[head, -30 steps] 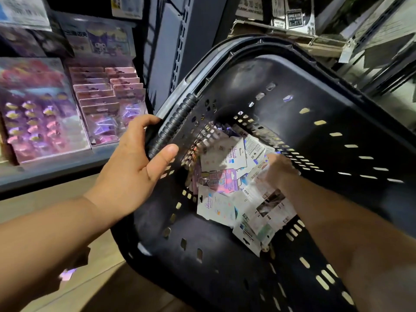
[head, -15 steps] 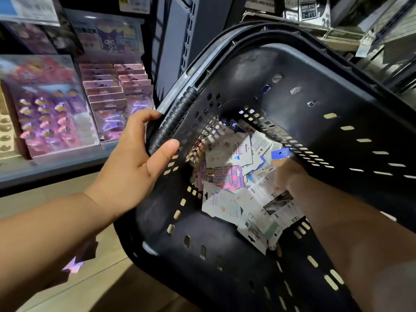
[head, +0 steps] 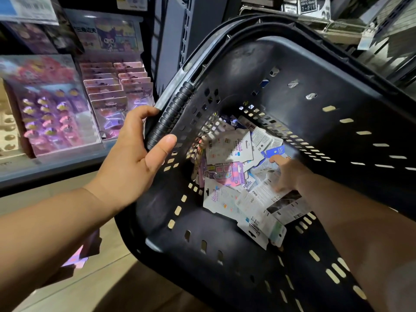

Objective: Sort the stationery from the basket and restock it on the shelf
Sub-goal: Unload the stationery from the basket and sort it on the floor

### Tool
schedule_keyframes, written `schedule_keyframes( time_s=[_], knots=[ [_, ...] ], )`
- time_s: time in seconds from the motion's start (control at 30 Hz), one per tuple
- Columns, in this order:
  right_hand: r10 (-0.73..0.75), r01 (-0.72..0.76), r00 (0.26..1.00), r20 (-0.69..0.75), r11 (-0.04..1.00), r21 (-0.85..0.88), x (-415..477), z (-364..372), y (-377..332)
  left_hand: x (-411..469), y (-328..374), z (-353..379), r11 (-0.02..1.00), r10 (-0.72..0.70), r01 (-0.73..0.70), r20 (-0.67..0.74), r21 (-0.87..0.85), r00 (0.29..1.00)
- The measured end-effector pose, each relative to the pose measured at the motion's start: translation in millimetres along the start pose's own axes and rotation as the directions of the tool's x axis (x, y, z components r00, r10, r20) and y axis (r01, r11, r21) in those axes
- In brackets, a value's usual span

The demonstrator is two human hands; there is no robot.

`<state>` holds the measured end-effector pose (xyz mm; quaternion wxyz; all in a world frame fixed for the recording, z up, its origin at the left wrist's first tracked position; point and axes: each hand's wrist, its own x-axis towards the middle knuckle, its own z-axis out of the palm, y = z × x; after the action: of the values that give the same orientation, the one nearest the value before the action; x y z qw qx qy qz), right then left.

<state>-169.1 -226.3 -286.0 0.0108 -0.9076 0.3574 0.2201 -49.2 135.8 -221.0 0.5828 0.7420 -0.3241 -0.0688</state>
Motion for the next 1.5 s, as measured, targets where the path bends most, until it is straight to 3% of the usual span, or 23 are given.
schedule_keyframes(
  time_s=[0.47,0.6,0.67,0.8,1.07,1.27,1.43,1.5],
  knots=[
    [-0.040,0.056,0.996,0.074,0.974,-0.219,-21,-26,-13,-1,4,-1,1.000,-0.007,0.007,0.007,-0.008,1.000],
    [-0.086,0.166,0.982,0.168,0.815,-0.554,-23,-27,-37,-2,5,0,1.000,-0.021,0.021,0.006,-0.007,1.000],
    [-0.080,0.190,0.977,0.197,0.741,-0.644,-25,-21,-47,-2,5,0,1.000,-0.020,0.020,0.004,-0.007,1.000],
    [-0.097,0.287,0.949,0.299,0.655,-0.699,-22,2,-58,-3,6,1,1.000,-0.010,0.011,0.009,-0.012,1.000],
    [-0.161,0.348,0.937,0.309,0.412,-0.842,-29,16,-58,-1,5,1,1.000,0.010,-0.010,0.010,-0.030,1.000],
    [-0.242,0.348,0.937,0.253,0.569,-0.745,-24,4,-50,1,-8,-1,0.999,0.022,-0.022,0.006,0.029,1.000],
    [-0.222,0.329,0.944,0.242,0.624,-0.709,-30,-8,-49,1,-12,0,0.999,0.004,-0.004,-0.008,0.053,1.000],
    [-0.240,0.328,0.945,0.224,0.695,-0.640,-27,-9,-48,1,-12,0,0.998,0.000,0.001,-0.012,0.057,1.000]
  ],
)
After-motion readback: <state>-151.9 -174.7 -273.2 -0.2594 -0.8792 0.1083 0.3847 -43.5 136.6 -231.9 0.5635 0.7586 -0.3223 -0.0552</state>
